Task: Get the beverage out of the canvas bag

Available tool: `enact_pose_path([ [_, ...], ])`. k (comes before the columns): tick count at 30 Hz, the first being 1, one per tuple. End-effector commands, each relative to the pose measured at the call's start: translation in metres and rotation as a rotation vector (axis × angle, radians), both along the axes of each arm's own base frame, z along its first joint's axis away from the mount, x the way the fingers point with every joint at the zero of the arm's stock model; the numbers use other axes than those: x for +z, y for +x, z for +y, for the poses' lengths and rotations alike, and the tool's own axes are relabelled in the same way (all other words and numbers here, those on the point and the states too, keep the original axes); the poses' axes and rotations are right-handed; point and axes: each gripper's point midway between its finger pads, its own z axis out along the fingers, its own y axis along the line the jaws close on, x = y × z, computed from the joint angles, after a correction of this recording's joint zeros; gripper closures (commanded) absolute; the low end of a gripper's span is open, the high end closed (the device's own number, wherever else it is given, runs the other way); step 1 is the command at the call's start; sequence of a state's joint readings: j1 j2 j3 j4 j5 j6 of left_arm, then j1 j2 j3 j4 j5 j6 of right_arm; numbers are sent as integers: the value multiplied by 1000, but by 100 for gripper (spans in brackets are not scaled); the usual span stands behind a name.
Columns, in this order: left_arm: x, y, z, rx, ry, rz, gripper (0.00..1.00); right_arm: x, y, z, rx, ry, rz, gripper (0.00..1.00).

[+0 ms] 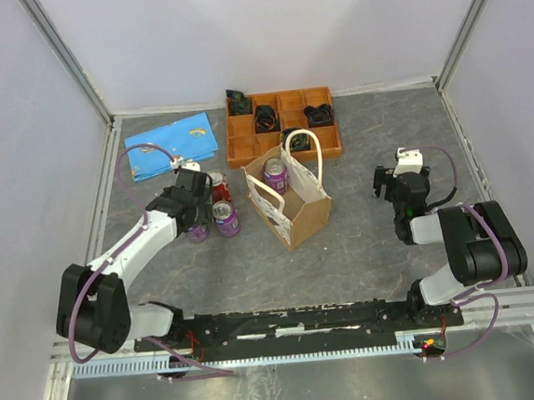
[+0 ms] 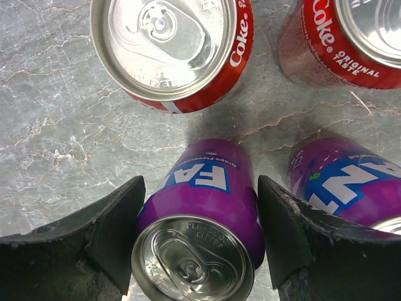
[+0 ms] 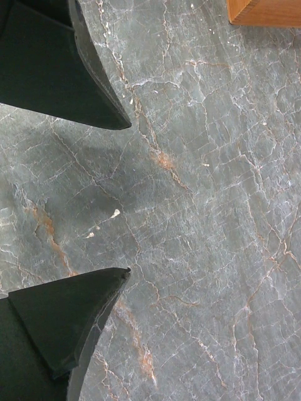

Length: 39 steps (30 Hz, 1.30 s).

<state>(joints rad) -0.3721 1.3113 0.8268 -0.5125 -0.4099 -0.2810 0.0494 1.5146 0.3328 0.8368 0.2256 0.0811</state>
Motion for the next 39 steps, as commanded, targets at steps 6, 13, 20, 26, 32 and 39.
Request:
enact_pose_path([
  [6,11,24,-5,61,-53,-99,64,20,12,-1,-1,-1,-68,1],
  [13,9,24,-1,91,-35,-85,18,20,12,-1,0,0,-66,1],
  [20,19,27,-2,89,-43,-102,0,20,12,-1,0,0,-67,1],
  [26,75,36,-2,76,-65,-214,1,20,12,-1,0,-1,-67,1],
  [32,155,42,-12,-14,-110,-372,7,20,12,-1,0,-1,-67,1],
  [39,221,40,-75,-277,-153,-514,9,20,12,-1,-1,-1,-66,1],
])
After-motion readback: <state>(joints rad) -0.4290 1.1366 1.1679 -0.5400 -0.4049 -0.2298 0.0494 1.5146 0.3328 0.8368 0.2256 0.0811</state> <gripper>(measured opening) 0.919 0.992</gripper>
